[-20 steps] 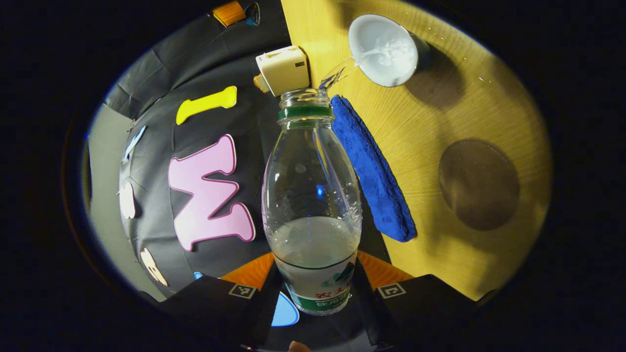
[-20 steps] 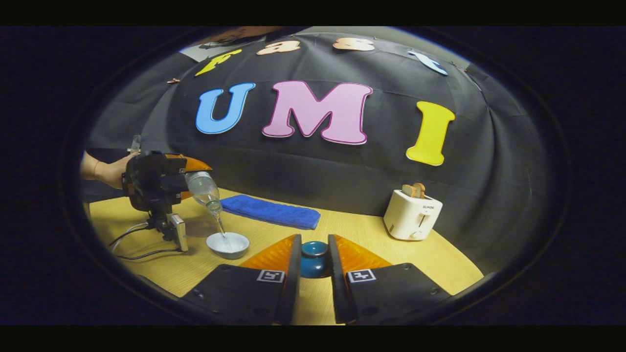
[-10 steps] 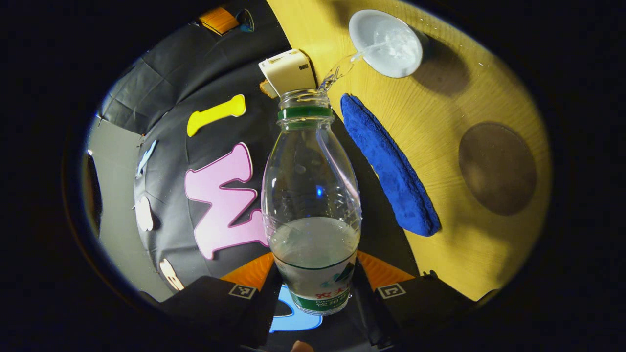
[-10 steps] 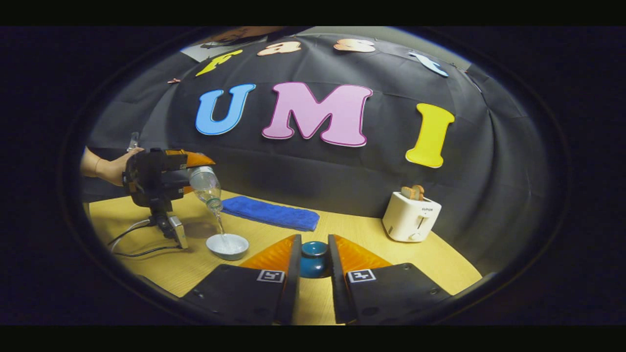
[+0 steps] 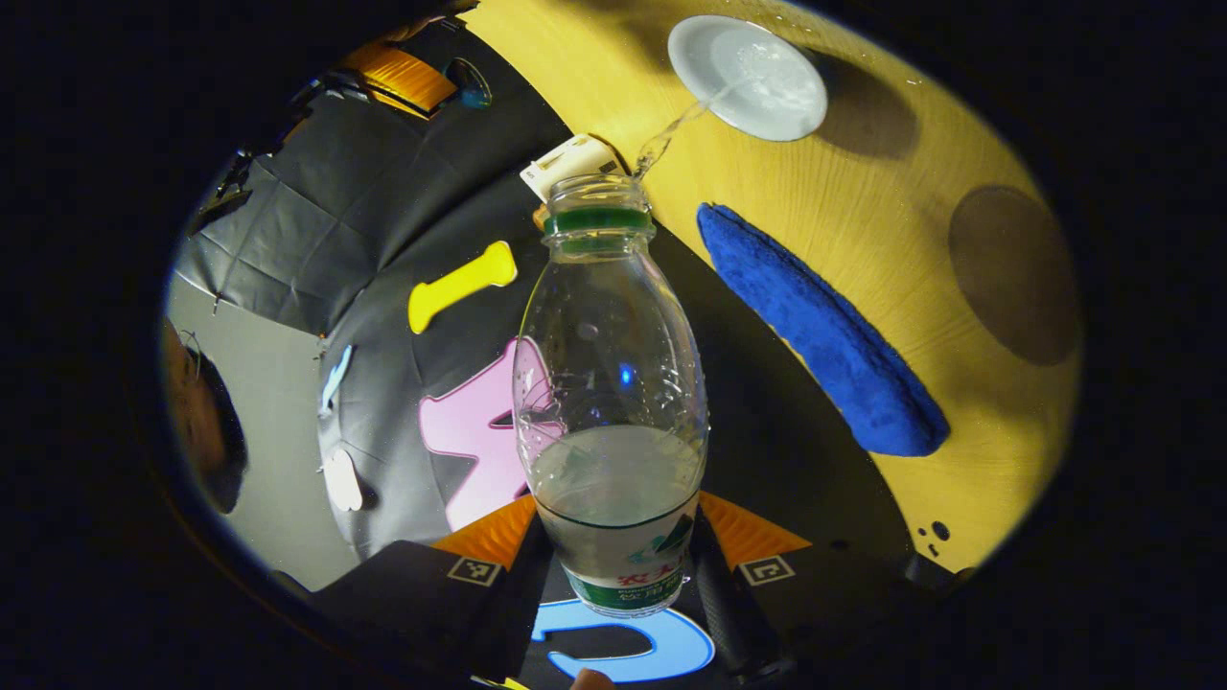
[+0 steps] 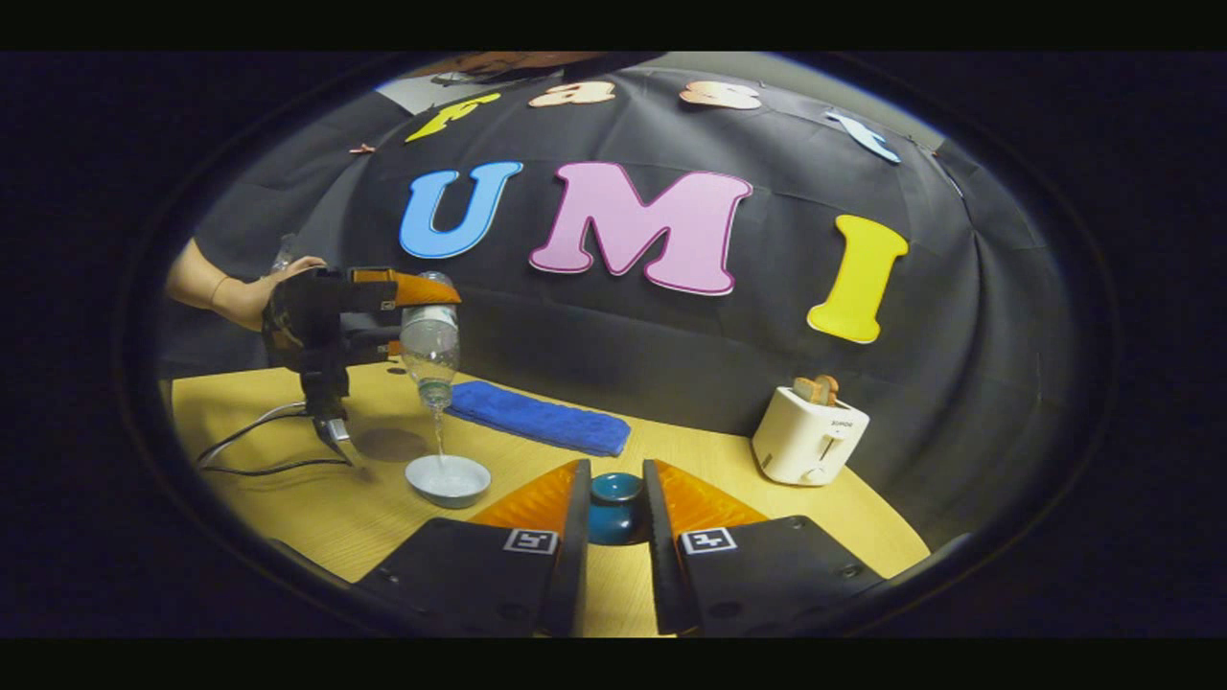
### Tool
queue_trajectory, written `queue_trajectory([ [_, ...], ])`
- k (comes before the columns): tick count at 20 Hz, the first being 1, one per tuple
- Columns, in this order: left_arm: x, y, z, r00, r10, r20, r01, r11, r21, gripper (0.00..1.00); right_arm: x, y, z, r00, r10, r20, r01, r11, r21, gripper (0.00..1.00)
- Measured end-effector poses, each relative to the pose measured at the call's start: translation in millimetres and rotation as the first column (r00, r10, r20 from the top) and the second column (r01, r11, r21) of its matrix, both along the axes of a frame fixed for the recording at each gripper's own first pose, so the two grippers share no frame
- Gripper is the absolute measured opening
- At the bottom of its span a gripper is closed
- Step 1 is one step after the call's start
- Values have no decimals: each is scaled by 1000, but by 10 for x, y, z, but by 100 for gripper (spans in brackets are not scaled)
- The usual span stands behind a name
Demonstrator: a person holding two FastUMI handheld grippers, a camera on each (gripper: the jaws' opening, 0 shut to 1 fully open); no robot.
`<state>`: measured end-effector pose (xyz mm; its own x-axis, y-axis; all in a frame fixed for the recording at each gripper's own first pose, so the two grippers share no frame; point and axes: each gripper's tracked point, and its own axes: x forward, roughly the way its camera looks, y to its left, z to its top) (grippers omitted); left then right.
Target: Open the teacup lid with one hand, grasp the water bottle and pour water into the teacup with the other hand; after pouring, place the water bottle on the coaster and then close the teacup lid.
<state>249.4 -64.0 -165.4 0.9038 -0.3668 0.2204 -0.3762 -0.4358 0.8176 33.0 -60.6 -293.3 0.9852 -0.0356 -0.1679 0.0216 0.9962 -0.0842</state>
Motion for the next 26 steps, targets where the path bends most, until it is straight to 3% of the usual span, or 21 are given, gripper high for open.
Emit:
queue_trajectory([
  [7,-78,-201,261,987,-105,125,100,994,41,74,7,43,49,1000,15,14,-15,1000,4,36],
  [10,-41,-189,255,987,-100,125,94,994,56,74,6,51,72,1000,15,19,-15,1000,4,36],
  [11,-41,-200,259,987,-101,122,94,994,58,74,6,59,82,1000,16,19,-16,1000,5,32],
  [12,-40,-198,251,988,-100,121,94,994,58,74,5,57,90,1000,17,20,-17,1000,7,36],
  [14,-26,-190,240,989,-92,112,86,995,55,74,8,56,83,1000,17,20,-18,1000,7,32],
  [16,-7,-174,223,992,-75,97,71,996,47,74,11,59,86,1000,17,21,-18,1000,10,36],
  [19,12,-119,192,998,-42,55,43,999,-6,75,20,64,80,1000,18,19,-18,1000,14,32],
  [21,-15,-74,193,999,-27,-25,24,990,-136,75,24,64,74,1000,18,16,-19,1000,17,36],
  [23,-65,-15,224,991,-29,-127,-13,947,-320,74,32,67,67,1000,19,14,-19,1000,23,36],
  [24,-88,-11,236,985,-37,-166,-35,911,-412,74,35,61,62,1000,17,14,-17,1000,24,36],
  [26,-125,50,256,971,-77,-225,-73,804,-590,74,36,65,69,1000,16,14,-17,999,31,32],
])
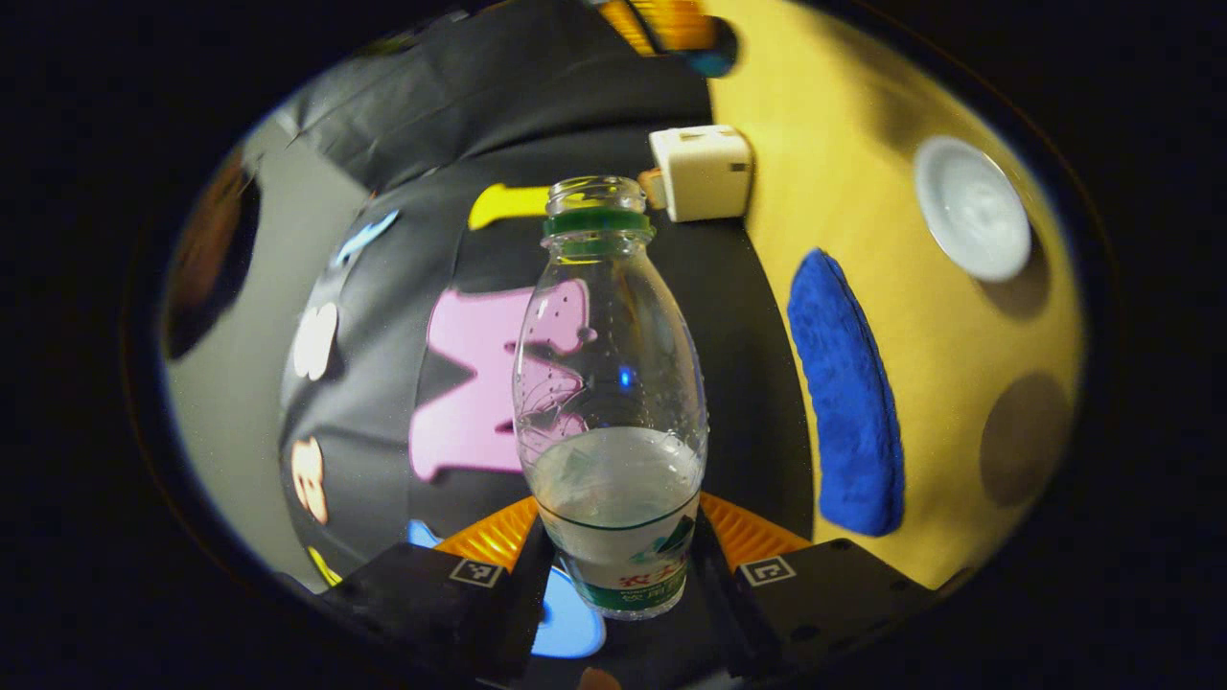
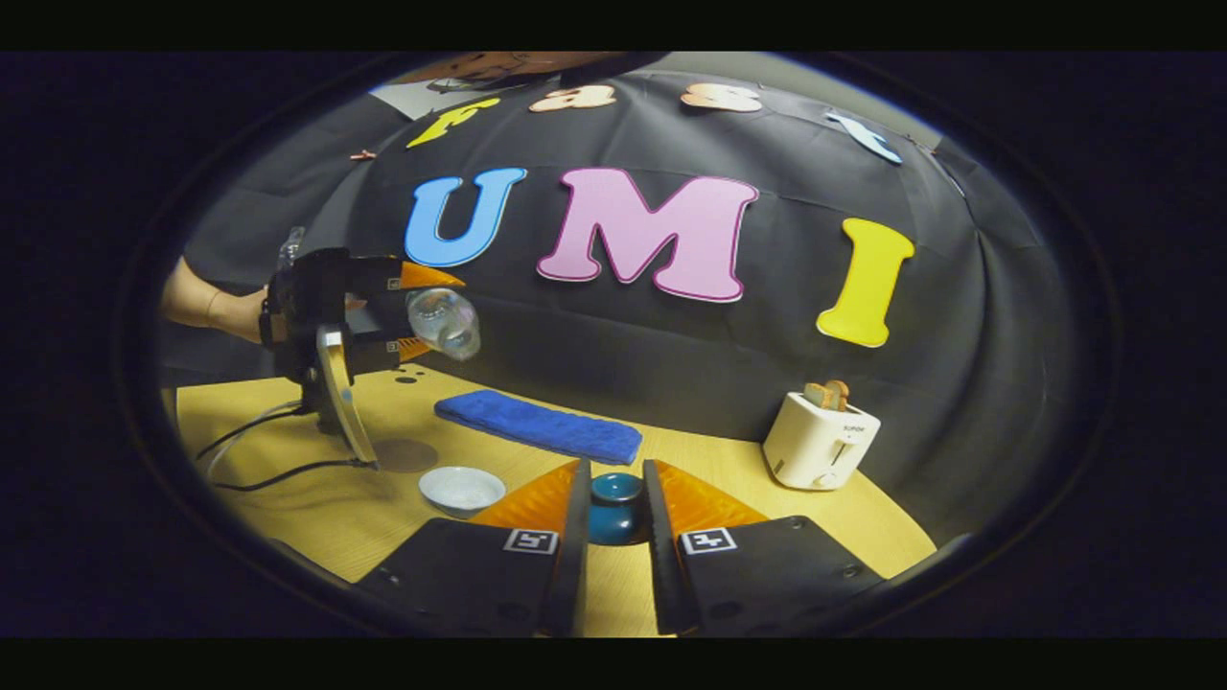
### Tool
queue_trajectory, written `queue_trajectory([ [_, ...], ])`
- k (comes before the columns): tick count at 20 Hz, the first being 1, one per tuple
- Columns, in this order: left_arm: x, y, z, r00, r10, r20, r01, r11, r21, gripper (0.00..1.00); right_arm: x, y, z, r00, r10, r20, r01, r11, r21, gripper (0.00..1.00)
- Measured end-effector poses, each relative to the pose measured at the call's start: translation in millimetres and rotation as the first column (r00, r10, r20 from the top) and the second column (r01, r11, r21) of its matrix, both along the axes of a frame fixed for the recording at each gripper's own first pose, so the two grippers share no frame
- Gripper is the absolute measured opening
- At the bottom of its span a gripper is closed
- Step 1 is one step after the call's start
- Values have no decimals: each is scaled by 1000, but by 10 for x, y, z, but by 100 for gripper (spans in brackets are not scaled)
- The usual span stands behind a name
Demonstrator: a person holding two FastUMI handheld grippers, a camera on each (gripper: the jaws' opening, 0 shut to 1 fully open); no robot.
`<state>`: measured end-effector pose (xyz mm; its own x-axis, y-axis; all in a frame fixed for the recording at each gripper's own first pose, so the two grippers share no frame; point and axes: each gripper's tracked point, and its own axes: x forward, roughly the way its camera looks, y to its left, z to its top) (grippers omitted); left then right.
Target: Open the teacup lid with one hand, grasp the water bottle and pour water into the teacup with the other hand; after pouring, place the water bottle on the coaster and then close the teacup lid.
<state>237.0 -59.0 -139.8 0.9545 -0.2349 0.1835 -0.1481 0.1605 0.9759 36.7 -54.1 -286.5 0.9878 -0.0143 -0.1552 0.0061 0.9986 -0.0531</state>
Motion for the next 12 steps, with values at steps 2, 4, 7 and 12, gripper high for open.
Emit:
queue_trajectory([
  [2,8,70,-4,997,18,-71,-32,977,-213,74,14,1,-2,1000,-1,-1,1,1000,6,36],
  [4,12,129,-20,990,9,-140,-70,898,-435,74,24,1,-18,1000,-2,-3,2,1000,13,36],
  [7,23,193,-175,971,-54,-232,-129,698,-704,74,68,-1,-24,1000,-2,-8,3,1000,14,36],
  [12,76,-53,-291,909,-249,-333,-249,316,-916,75,85,24,-27,1000,2,-10,-2,1000,20,32],
])
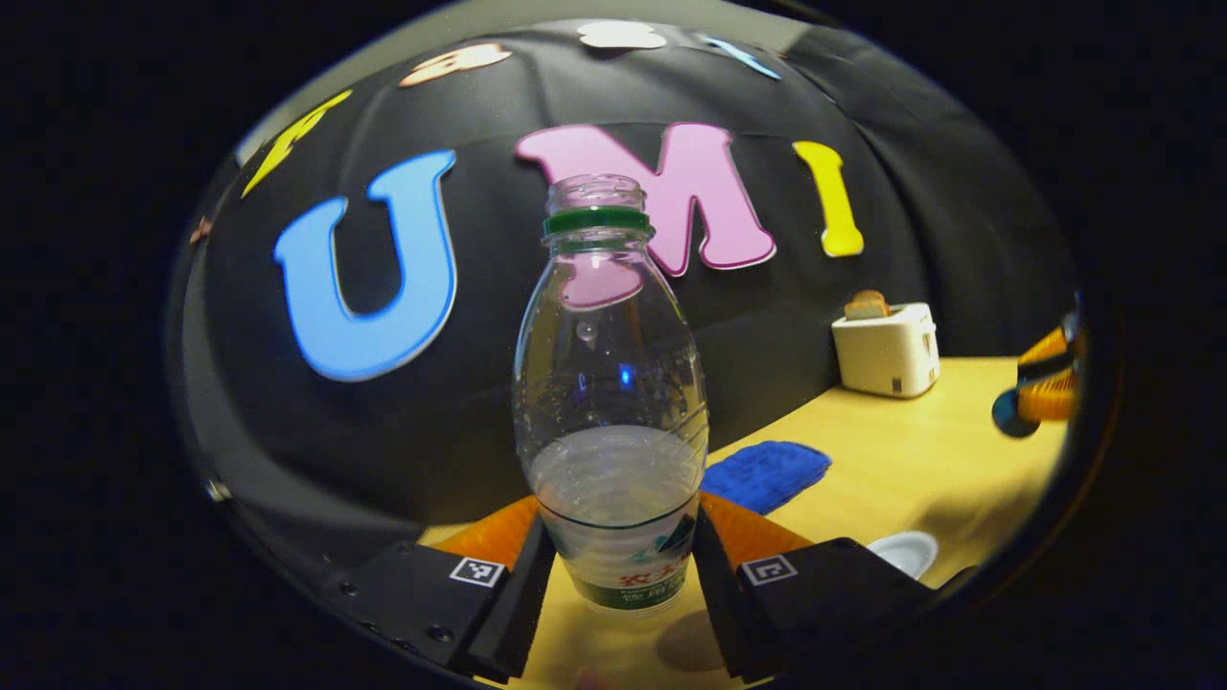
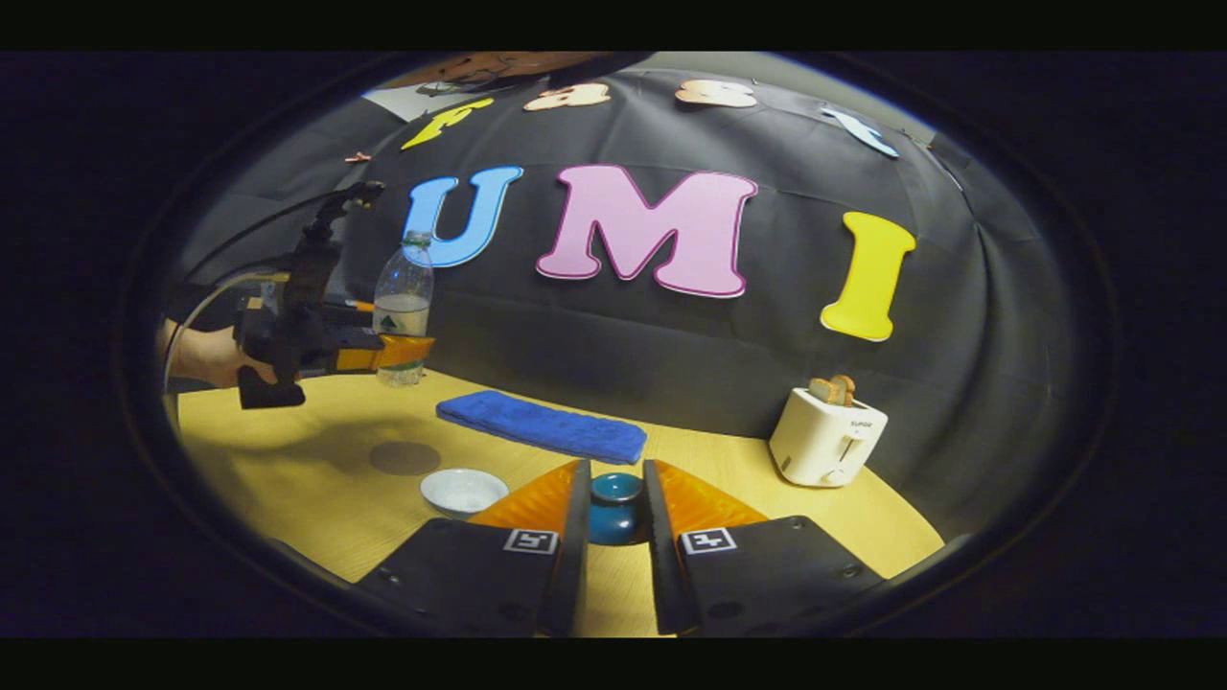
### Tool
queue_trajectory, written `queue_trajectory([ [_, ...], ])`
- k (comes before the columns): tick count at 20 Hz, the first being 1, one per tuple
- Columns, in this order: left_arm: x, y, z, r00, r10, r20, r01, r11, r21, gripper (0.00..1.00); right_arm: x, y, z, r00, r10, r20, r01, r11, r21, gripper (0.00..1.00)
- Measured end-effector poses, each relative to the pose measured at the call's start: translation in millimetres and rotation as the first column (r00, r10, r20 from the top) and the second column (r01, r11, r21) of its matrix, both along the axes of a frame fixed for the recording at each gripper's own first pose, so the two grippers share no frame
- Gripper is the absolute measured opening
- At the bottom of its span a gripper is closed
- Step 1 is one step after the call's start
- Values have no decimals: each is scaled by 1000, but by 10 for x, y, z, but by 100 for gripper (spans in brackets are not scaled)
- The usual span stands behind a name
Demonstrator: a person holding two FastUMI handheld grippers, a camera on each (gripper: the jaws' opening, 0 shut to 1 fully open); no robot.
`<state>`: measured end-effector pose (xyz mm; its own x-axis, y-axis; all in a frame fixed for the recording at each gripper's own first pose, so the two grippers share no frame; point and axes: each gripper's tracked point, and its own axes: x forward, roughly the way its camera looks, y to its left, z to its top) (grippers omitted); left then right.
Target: Open the teacup lid with one hand, grasp the water bottle and pour water into the teacup with the other hand; after pouring, place the water bottle on the coaster and then close the teacup lid.
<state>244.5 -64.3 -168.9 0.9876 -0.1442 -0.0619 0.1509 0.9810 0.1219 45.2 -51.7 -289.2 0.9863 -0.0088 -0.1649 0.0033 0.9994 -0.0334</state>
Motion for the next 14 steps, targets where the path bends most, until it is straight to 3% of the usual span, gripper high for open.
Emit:
queue_trajectory([
  [1,33,-68,-44,1000,-1,-16,1,999,-49,75,0,2,-4,1000,-2,0,2,1000,2,36],
  [6,53,-265,-162,994,-8,-105,-16,976,-219,75,5,46,-8,1000,5,-3,-5,1000,1,36],
  [14,20,-338,-532,982,-16,-190,-33,968,-251,76,-14,80,-38,1000,6,-7,-6,1000,7,36],
])
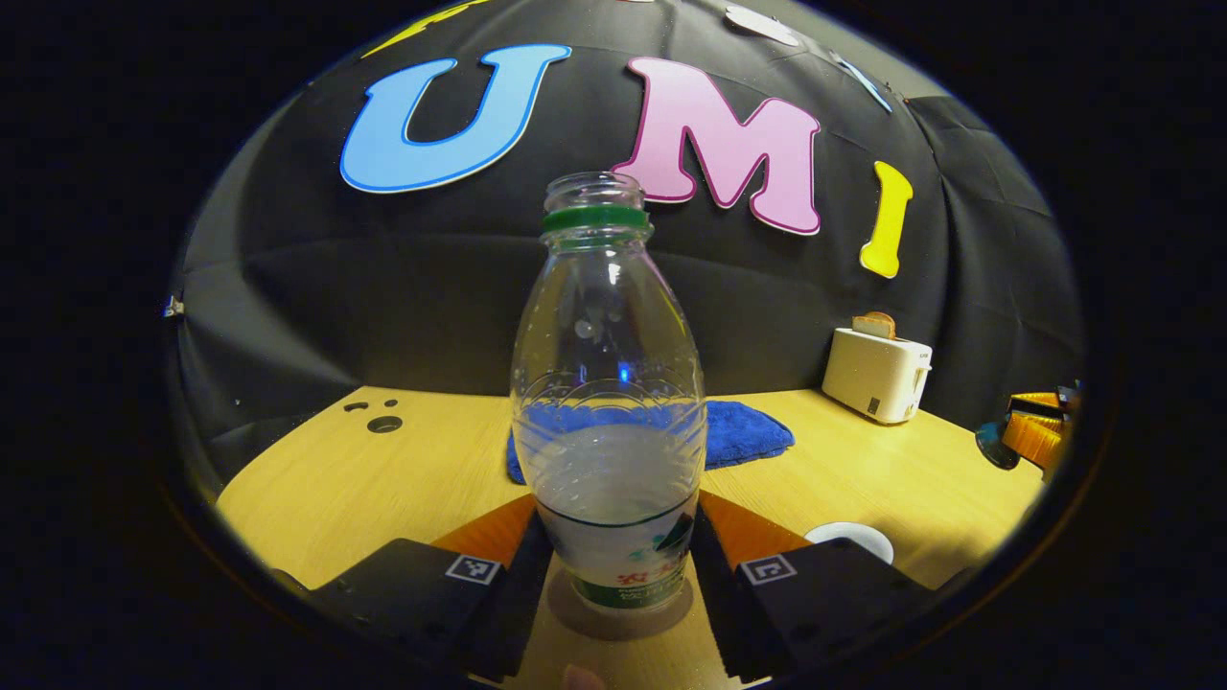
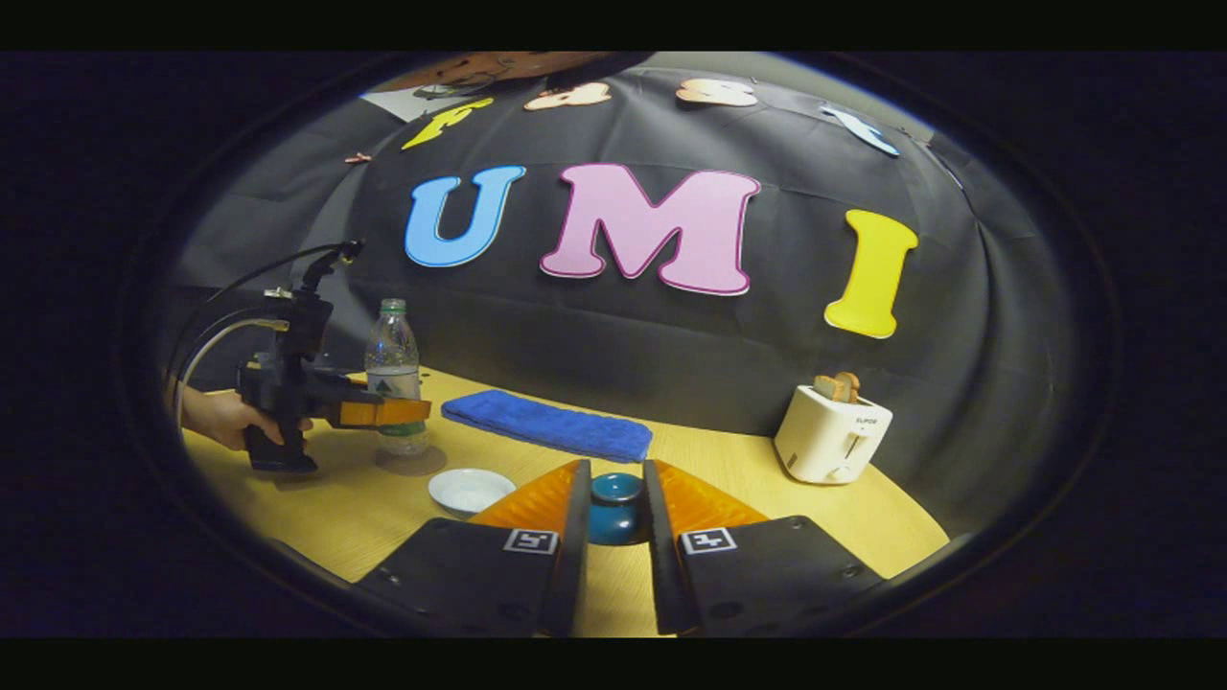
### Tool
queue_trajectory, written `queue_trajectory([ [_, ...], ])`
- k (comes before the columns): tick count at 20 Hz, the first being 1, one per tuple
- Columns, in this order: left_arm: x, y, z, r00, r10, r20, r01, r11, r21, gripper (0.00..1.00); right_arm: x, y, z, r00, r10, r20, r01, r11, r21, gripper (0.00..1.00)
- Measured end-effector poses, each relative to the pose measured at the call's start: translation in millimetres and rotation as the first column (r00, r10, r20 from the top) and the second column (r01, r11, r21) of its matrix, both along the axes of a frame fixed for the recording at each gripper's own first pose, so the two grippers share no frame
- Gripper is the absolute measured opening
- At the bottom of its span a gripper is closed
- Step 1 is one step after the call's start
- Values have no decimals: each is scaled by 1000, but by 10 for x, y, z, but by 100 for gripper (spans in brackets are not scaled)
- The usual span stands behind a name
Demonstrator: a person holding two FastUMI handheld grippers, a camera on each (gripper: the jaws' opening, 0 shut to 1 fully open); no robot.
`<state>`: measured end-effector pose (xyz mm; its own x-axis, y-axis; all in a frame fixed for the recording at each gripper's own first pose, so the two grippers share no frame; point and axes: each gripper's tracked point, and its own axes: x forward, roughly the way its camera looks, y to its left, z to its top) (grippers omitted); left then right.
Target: Open the teacup lid with one hand, grasp the water bottle and pour water into the teacup with the other hand; after pouring, place the water bottle on the coaster and then close the teacup lid.
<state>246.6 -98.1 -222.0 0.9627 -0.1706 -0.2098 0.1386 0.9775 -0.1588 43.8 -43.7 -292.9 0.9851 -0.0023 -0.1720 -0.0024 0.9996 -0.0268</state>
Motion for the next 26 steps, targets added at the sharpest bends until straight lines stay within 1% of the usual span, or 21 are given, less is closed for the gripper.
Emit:
queue_trajectory([
  [4,72,-3,-78,1000,15,-11,-15,1000,17,76,-12,35,13,1000,5,0,-5,1000,3,36],
  [6,77,-12,-98,1000,7,-16,-7,1000,24,76,-24,53,9,1000,8,-2,-8,1000,1,36],
  [9,68,-20,-145,1000,3,-31,-2,999,34,81,-22,69,-6,1000,10,-2,-10,1000,7,36],
  [12,42,-19,-133,999,7,-32,-6,1000,15,83,-11,121,-11,1000,16,-3,-16,1000,23,36],
  [13,17,-49,-149,999,1,-37,0,1000,11,85,-1,143,-16,1000,19,-2,-19,999,32,32],
  [14,-2,-54,-170,999,-2,-45,3,1000,13,86,16,180,-12,1000,24,-1,-24,999,44,32],
  [17,-73,-99,-227,998,-16,-61,17,1000,15,88,87,361,-33,999,47,0,-47,996,80,31],
  [18,-110,-112,-246,998,-22,-67,23,1000,18,88,120,438,-37,998,59,1,-58,994,92,36],
  [19,-148,-126,-268,997,-27,-71,29,999,22,88,152,515,-53,998,70,4,-70,992,105,27],
  [20,-184,-124,-275,997,-30,-74,32,999,25,88,190,599,-67,997,82,3,-81,990,117,32],
  [21,-217,-126,-293,996,-35,-80,37,999,22,92,227,680,-88,995,96,3,-96,987,130,32],
  [22,-254,-115,-300,996,-35,-87,36,999,19,88,265,755,-112,994,107,2,-106,984,144,36],
  [23,-290,-104,-312,995,-34,-91,35,999,15,88,299,823,-127,993,118,2,-117,980,161,32],
  [25,-382,-58,-337,994,-31,-104,32,999,11,88,383,936,-177,991,130,0,-128,974,188,32],
  [26,-443,-25,-351,993,-27,-113,29,1000,12,88,422,974,-203,991,135,-3,-131,972,196,27],
])
